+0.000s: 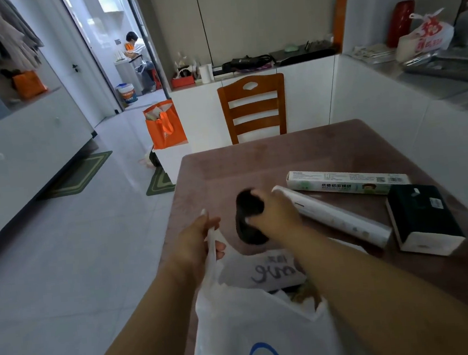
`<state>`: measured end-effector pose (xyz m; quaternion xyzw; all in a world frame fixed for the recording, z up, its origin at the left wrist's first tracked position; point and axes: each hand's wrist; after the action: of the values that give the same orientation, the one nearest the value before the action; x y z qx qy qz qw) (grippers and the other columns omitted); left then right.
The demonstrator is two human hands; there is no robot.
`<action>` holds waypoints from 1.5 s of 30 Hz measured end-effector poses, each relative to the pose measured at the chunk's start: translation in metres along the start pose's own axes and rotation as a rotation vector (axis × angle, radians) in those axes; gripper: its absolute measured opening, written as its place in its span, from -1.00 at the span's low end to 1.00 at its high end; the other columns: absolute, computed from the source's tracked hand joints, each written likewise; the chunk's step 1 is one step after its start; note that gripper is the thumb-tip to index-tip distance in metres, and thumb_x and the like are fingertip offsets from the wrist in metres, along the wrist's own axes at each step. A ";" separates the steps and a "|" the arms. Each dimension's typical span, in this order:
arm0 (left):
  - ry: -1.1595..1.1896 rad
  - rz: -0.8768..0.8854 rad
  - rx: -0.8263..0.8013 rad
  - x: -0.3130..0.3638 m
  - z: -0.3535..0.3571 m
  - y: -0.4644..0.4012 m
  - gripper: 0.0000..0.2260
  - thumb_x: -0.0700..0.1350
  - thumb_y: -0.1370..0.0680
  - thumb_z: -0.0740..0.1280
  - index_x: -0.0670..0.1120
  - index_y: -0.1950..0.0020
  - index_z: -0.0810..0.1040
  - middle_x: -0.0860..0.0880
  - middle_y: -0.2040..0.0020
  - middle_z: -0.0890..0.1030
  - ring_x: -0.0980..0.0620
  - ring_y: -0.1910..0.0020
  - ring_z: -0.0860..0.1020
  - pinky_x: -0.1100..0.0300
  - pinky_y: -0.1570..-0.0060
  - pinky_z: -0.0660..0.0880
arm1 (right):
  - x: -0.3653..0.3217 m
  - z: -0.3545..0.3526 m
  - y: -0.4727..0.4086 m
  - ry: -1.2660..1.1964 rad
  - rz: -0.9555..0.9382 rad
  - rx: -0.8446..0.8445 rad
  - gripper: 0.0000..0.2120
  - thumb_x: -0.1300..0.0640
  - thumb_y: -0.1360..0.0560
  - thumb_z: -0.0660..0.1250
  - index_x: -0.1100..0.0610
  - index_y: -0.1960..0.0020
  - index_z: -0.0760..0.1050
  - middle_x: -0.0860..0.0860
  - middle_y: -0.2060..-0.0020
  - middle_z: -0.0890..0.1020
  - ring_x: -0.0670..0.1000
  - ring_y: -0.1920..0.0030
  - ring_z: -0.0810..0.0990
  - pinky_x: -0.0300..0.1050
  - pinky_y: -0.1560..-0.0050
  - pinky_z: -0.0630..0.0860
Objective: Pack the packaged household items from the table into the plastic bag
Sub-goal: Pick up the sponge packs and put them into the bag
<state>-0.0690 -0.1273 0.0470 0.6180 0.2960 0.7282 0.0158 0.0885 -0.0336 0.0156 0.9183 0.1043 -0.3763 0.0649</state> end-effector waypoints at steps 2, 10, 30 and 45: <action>-0.048 0.019 -0.007 0.006 -0.005 0.003 -0.56 0.27 -0.53 0.16 -0.01 0.01 0.69 -0.05 0.35 0.69 0.00 0.48 0.58 0.19 0.43 0.51 | -0.019 -0.042 0.011 -0.289 0.034 0.038 -0.44 -0.05 -0.36 0.44 -0.10 -0.33 0.38 0.01 -0.22 0.56 0.10 -0.15 0.55 0.04 -0.13 0.52; -0.042 0.213 -0.108 0.032 0.010 0.029 -0.52 0.26 -0.53 0.16 -0.06 -0.05 0.69 0.00 0.32 0.64 0.10 0.55 0.46 0.27 0.56 0.39 | -0.021 -0.059 0.091 0.544 0.086 -0.063 -0.61 -0.21 -0.42 0.30 0.05 -0.08 0.46 0.09 -0.11 0.56 0.10 -0.06 0.53 -0.01 -0.01 0.48; 0.114 0.541 -0.085 0.118 0.014 0.098 -0.44 0.36 -0.45 0.12 0.01 -0.07 0.70 -0.05 -0.02 0.65 0.14 0.53 0.36 0.33 0.51 0.38 | -0.081 -0.194 0.137 -0.964 -0.282 0.249 -0.60 0.40 -0.50 0.24 0.04 -0.24 0.38 0.07 -0.05 0.68 -0.19 0.62 0.49 -0.37 0.65 0.31; -0.156 0.416 -0.045 0.063 0.039 0.053 -0.61 0.26 -0.54 0.13 0.05 -0.05 0.62 -0.01 0.54 0.43 0.11 0.58 0.38 0.20 0.44 0.37 | 0.015 -0.142 0.079 -0.570 0.092 0.259 -0.52 0.33 -0.54 0.22 -0.03 -0.38 0.35 -0.05 -0.24 0.55 -0.10 0.35 0.50 -0.22 0.49 0.43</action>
<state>-0.0300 -0.1304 0.1294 0.7197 0.1440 0.6721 -0.0981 0.2146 -0.0797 0.1089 0.7801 -0.0083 -0.6255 -0.0088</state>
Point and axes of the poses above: each hand's wrist, its own y-axis away from the middle knuckle, its own z-axis out of the palm, x = y × z
